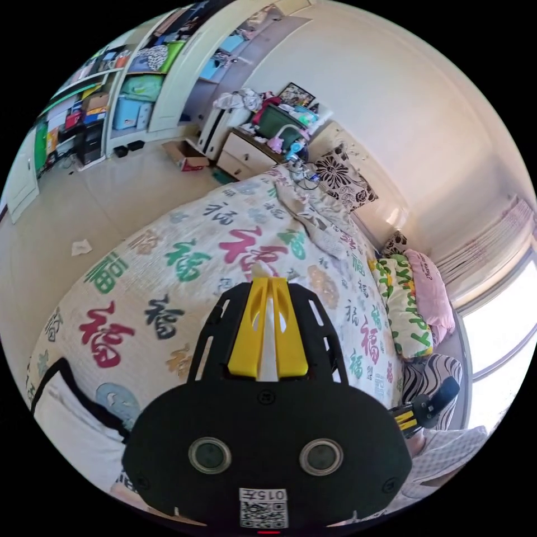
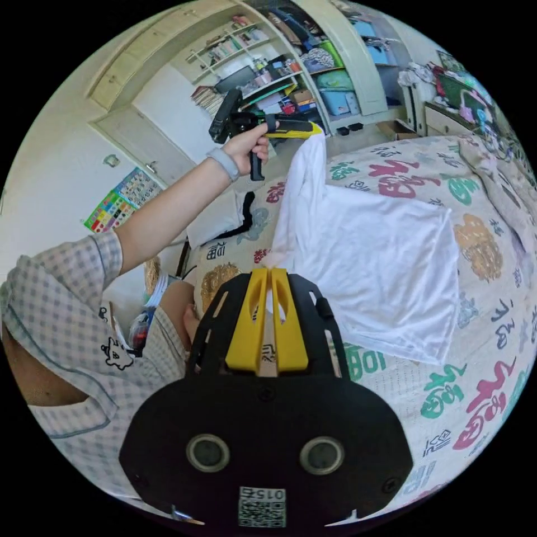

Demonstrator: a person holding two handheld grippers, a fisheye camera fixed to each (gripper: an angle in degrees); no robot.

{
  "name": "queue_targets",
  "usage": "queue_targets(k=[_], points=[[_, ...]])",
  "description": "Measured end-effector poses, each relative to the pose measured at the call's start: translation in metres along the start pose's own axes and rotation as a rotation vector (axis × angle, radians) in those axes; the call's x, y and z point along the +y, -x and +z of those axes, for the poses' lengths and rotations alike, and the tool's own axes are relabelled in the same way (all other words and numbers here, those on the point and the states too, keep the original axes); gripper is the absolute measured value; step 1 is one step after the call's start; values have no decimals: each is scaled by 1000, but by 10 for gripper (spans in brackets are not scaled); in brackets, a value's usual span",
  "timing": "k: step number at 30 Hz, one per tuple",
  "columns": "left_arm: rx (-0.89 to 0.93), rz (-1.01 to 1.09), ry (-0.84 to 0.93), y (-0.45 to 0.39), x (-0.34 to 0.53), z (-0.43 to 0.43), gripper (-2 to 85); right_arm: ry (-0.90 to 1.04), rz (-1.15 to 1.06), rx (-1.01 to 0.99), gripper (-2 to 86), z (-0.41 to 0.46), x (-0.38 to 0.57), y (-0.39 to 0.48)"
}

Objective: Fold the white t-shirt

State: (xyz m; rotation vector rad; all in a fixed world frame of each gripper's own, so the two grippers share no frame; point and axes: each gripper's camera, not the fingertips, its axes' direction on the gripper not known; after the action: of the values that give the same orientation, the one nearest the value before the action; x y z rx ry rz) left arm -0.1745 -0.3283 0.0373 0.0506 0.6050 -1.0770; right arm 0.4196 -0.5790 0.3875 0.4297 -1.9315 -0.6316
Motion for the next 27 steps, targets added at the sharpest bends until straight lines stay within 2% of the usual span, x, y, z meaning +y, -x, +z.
queue_targets(k=[2, 5, 11, 14, 18, 20, 24, 27], points=[[34, -14, 0, -28, -17, 36, -6, -84, 106, 88, -1, -46, 14, -39], [75, -36, 36, -57, -34, 95, -5, -157, 287, 99, 0, -86, 38, -101], [43, -1, 195, -98, -43, 230, 15, -183, 627, 70, 7, -108, 82, -215], [174, 43, 170, -108, -47, 266, 117, -166, 716, 31, 21, -106, 92, -251], [352, 145, 185, -118, -54, 265, 149, -204, 742, 43, 64, -126, 96, -267], [389, 237, 110, -114, -39, 224, 147, -255, 717, 60, 79, -146, 95, -274], [312, 185, 93, -75, 18, 158, 165, -202, 654, 56, 107, -153, 76, -290], [187, 13, 173, -35, 96, 126, 176, -149, 641, 32, 129, -153, 55, -302]])
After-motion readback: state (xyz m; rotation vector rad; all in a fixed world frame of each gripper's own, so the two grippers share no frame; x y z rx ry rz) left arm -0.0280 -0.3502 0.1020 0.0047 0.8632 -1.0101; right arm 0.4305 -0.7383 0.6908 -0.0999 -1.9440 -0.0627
